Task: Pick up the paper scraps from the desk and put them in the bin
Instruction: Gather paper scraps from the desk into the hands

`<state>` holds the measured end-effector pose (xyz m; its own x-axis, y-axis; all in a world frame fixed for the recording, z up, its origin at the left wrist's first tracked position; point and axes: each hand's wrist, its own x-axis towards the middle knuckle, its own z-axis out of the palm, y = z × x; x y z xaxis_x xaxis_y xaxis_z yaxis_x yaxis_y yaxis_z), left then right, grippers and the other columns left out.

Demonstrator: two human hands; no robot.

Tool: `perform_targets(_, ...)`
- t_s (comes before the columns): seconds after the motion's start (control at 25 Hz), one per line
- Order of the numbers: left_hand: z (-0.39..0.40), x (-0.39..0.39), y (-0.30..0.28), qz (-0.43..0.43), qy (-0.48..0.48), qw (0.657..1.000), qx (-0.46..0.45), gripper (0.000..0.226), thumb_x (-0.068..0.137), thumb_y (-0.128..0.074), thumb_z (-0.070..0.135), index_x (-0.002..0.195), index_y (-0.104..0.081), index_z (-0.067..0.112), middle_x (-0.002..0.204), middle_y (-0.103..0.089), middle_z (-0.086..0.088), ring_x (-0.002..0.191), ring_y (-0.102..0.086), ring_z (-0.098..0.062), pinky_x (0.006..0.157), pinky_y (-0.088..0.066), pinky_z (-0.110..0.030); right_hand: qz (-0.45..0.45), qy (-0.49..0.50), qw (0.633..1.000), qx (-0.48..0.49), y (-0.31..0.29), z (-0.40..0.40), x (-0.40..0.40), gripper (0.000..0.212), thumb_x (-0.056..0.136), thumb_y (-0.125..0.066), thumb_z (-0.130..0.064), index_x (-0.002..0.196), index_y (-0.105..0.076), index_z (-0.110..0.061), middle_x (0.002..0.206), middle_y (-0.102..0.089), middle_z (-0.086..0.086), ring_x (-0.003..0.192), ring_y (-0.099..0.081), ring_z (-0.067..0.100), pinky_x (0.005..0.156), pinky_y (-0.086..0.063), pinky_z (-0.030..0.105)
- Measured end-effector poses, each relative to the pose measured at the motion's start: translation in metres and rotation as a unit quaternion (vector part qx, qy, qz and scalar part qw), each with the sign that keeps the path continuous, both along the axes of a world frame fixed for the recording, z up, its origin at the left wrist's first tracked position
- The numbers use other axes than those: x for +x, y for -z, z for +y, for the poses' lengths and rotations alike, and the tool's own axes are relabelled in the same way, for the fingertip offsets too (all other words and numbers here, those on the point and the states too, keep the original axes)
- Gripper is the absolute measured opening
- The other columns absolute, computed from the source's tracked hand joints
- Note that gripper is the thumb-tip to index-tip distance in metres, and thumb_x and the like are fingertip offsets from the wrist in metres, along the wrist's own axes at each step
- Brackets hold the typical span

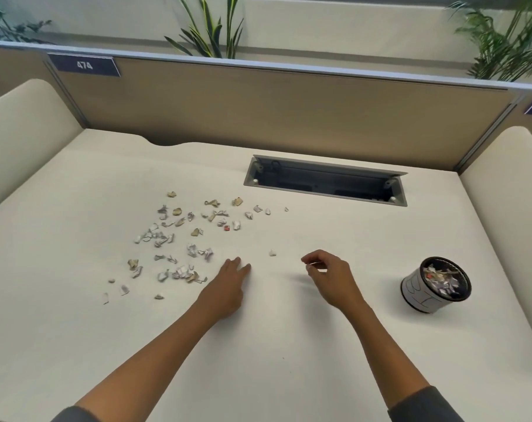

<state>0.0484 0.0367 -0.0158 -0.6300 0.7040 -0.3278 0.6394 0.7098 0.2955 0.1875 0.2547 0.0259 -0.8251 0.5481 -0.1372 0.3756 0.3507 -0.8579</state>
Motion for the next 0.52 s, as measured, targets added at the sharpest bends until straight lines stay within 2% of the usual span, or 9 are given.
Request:
perform_targets(0.08, -0.004, 0.001, 0.006, 0.025, 0.012, 1.0, 0.004, 0.055, 0.101, -0.032, 0.007, 0.154, -0.022, 0.017, 0.163, -0.013, -0.006, 0.151, -0.011, -0.023, 0.116, -0.03, -0.036, -0.019, -0.034, 0.999, 0.008, 0.01, -0.013, -0.016, 0.02, 0.094, -0.057, -0.009, 0.107, -0.066, -0.022, 0.113, -0.066, -0.008, 0.103, -0.063, 0.005, 0.076, -0.046, 0.005)
perform_targets(0.16, -0.011, 0.002, 0.011, 0.052, 0.028, 0.998, 0.013, 0.051, 0.102, -0.032, 0.004, 0.152, -0.028, 0.015, 0.161, -0.018, -0.006, 0.149, -0.017, -0.022, 0.112, -0.036, -0.034, -0.032, -0.062, 0.997, 0.044, 0.02, -0.023, -0.03, 0.027, 0.095, -0.057, -0.011, 0.121, -0.06, -0.017, 0.126, -0.059, -0.002, 0.116, -0.058, 0.014, 0.093, -0.047, 0.018)
perform_targets(0.2, -0.014, 0.003, 0.014, 0.058, 0.033, 0.998, 0.021, 0.05, 0.101, -0.032, 0.003, 0.15, -0.031, 0.013, 0.16, -0.021, -0.006, 0.148, -0.02, -0.021, 0.111, -0.035, -0.033, -0.04, -0.078, 0.994, 0.072, 0.024, -0.026, -0.036, 0.033, 0.096, -0.058, -0.012, 0.129, -0.056, -0.015, 0.133, -0.054, 0.0, 0.122, -0.054, 0.017, 0.101, -0.044, 0.023)
perform_targets(0.28, -0.021, 0.007, 0.018, 0.055, 0.029, 0.997, 0.043, 0.048, 0.1, -0.031, 0.0, 0.147, -0.037, 0.01, 0.159, -0.026, -0.005, 0.146, -0.025, -0.02, 0.113, -0.033, -0.031, -0.054, -0.109, 0.986, 0.116, 0.029, -0.032, -0.046, 0.046, 0.097, -0.057, -0.014, 0.142, -0.046, -0.012, 0.145, -0.044, 0.003, 0.133, -0.044, 0.019, 0.11, -0.034, 0.025)
perform_targets(0.4, -0.03, 0.013, 0.019, 0.061, 0.001, 0.996, 0.063, 0.044, 0.095, -0.035, -0.004, 0.135, -0.049, 0.007, 0.148, -0.043, -0.006, 0.135, -0.042, -0.022, 0.107, -0.041, -0.034, -0.077, -0.145, 0.974, 0.157, 0.037, -0.041, -0.059, 0.051, 0.1, -0.048, -0.011, 0.15, -0.036, -0.012, 0.157, -0.031, 0.006, 0.144, -0.03, 0.022, 0.118, -0.024, 0.028)
perform_targets(0.52, -0.036, 0.018, 0.014, 0.083, -0.018, 0.995, 0.056, 0.039, 0.088, -0.037, -0.008, 0.121, -0.054, 0.006, 0.128, -0.053, -0.005, 0.114, -0.054, -0.024, 0.091, -0.05, -0.038, -0.099, -0.176, 0.957, 0.208, 0.042, -0.05, -0.067, 0.046, 0.102, -0.039, -0.006, 0.147, -0.042, -0.01, 0.157, -0.033, 0.009, 0.145, -0.028, 0.025, 0.117, -0.024, 0.028)
